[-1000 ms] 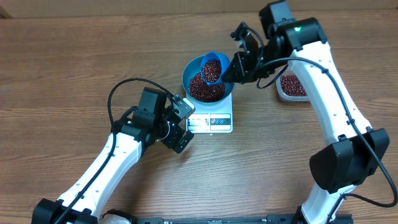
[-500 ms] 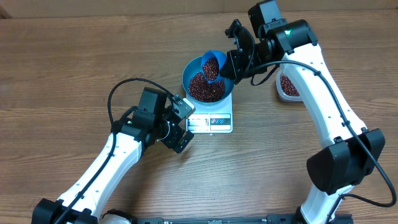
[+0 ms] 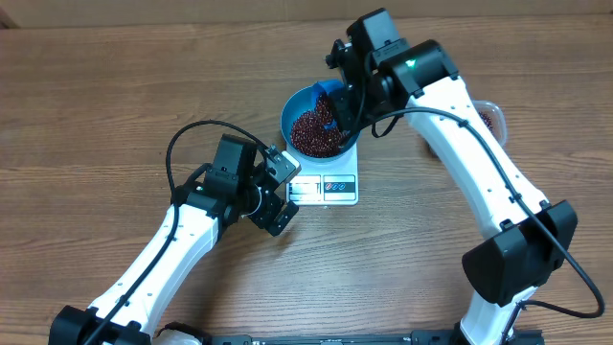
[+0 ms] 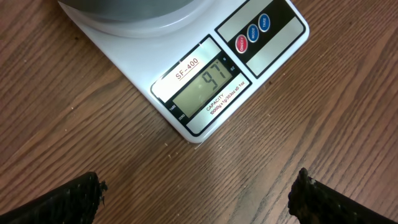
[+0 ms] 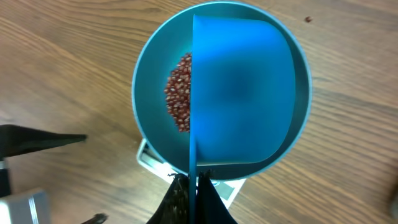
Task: Scoop item into bowl and weigh 150g on scale
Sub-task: 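Carry the filled scoop over the teal bowl with the right gripper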
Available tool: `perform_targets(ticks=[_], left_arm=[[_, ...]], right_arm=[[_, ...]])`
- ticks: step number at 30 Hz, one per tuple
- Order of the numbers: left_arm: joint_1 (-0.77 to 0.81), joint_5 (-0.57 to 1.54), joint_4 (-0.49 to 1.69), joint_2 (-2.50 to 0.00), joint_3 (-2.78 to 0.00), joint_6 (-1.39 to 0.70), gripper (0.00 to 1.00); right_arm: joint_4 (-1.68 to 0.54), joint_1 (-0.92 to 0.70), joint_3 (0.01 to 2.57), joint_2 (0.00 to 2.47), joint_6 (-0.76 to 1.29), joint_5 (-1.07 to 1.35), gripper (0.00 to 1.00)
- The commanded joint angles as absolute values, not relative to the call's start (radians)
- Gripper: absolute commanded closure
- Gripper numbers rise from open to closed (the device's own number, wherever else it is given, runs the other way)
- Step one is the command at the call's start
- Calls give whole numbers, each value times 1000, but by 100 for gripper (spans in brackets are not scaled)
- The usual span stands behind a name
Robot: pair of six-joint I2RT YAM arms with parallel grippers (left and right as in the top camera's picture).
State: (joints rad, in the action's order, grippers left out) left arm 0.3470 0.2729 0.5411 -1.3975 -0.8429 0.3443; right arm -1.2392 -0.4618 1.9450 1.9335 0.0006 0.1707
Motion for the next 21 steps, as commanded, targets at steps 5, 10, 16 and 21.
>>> perform_targets(ticks=[5,10,16,21], left_arm=[[353,281,538,-1402,-838,352,0],[354,281,538,-1402,-838,352,0],[354,281,538,-1402,-838,352,1],[353,281,538,-1402,-838,352,0]], right_arm=[[-1214,-538,1971,1908,4,-34,96],[-1213,-568,1971,1908,4,-86,96],[-1214,-574,1971,1908,4,-87,96],[-1220,-574,1971,1908,4,-86,96]])
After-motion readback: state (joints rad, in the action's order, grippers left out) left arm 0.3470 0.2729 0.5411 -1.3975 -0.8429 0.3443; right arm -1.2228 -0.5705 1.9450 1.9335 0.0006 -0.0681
